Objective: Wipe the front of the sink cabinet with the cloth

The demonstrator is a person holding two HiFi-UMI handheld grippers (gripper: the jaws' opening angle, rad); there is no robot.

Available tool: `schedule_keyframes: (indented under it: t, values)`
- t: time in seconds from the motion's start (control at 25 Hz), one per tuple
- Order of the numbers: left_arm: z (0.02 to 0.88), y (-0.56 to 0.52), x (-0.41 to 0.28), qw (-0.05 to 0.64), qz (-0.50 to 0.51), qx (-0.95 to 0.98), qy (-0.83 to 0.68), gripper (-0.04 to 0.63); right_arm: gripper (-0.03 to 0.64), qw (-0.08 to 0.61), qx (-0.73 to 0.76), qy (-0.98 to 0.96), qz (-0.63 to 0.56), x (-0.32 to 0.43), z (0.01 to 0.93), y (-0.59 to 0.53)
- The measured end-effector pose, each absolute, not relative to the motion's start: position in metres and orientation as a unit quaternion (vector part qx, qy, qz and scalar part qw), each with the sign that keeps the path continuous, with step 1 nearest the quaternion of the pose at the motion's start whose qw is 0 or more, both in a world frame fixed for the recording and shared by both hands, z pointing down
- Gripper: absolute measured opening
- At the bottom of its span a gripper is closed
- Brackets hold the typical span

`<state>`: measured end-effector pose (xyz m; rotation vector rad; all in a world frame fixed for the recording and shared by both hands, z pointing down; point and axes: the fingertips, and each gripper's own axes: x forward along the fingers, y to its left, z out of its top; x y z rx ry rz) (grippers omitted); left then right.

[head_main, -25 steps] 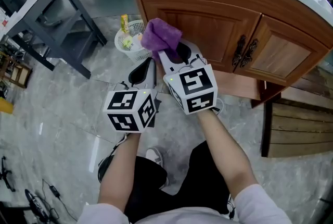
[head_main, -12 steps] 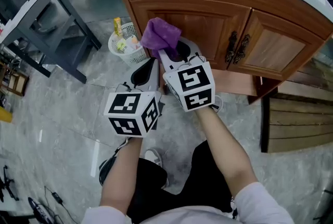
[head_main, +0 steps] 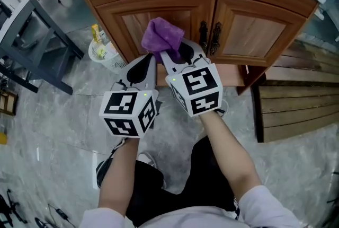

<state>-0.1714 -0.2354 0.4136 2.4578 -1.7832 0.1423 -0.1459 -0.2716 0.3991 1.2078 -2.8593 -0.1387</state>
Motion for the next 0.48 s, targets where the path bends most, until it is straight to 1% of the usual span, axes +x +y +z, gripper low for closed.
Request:
schedule_keyframes:
  t: [0.24, 0.48]
  values:
    - [0.409, -0.239, -0.130, 0.035, 0.048, 0.832, -0.551, 0.003, 0.077, 0.009, 0.415, -0.910, -0.022, -0.101, 0.397, -0.275]
    - [0.413, -0.246, -0.098, 0.035, 0.045, 0.849, -0.525, 0.003, 0.077, -0.003, 0.433, -0.901, -0.008, -0.064, 0.396, -0.274]
